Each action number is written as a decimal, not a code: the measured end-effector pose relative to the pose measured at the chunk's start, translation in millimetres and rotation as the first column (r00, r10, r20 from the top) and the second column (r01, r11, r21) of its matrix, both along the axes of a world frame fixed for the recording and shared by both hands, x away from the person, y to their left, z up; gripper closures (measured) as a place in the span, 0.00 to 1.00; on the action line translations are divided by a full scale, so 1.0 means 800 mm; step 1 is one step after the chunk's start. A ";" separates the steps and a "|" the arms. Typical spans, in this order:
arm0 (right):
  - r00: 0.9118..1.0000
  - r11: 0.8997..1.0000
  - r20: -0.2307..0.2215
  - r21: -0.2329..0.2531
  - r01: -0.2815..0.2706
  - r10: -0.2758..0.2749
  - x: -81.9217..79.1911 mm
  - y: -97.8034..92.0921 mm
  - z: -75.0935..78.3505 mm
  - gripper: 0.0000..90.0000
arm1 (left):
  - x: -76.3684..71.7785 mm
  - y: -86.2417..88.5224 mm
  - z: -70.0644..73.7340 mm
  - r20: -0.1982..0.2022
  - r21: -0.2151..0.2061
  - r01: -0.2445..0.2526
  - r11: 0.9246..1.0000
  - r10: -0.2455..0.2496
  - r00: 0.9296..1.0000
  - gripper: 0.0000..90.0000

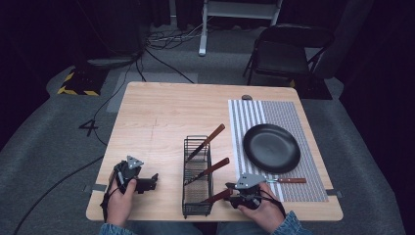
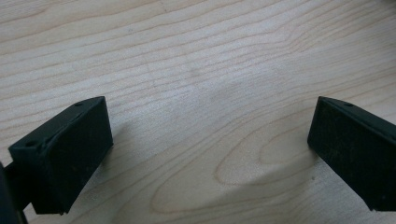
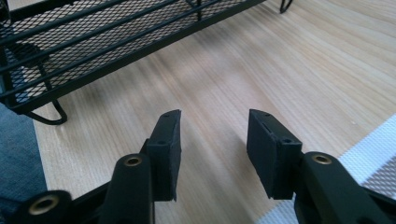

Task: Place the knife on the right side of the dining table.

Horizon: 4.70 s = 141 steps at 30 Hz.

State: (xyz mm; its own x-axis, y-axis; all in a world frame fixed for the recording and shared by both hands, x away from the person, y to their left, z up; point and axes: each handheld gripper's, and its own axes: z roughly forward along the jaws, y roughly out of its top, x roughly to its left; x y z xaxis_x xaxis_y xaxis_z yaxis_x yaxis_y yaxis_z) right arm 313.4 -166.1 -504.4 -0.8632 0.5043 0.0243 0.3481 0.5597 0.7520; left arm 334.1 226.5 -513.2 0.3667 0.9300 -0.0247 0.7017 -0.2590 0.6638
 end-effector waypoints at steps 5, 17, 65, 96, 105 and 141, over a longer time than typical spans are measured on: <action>1.000 0.999 -0.018 0.035 0.022 -0.022 0.007 -0.009 0.022 0.63 | 0.000 0.000 0.000 0.000 0.000 0.000 1.000 0.000 1.000 0.00; 0.998 0.995 -0.044 0.088 0.049 -0.045 0.040 -0.029 0.087 0.66 | 0.000 0.000 0.000 0.000 0.000 0.000 1.000 0.000 1.000 0.00; 0.996 0.980 -0.091 0.197 0.004 0.014 0.134 0.031 0.210 0.89 | 0.001 0.000 0.000 -0.001 -0.003 -0.004 1.000 0.004 1.000 0.00; 0.996 0.961 -0.047 0.264 0.083 -0.073 0.108 -0.033 0.329 0.91 | 0.003 0.000 0.000 -0.001 -0.001 -0.004 1.000 0.004 1.000 0.00; 0.993 0.947 -0.035 0.300 0.118 -0.113 0.106 -0.064 0.355 0.91 | 0.003 0.000 0.000 -0.001 0.000 -0.003 1.000 0.003 1.000 0.00; 0.886 0.882 -0.063 0.089 0.463 -0.459 0.261 -0.115 0.266 0.91 | 0.005 0.002 0.000 0.000 -0.002 0.006 1.000 -0.006 1.000 0.00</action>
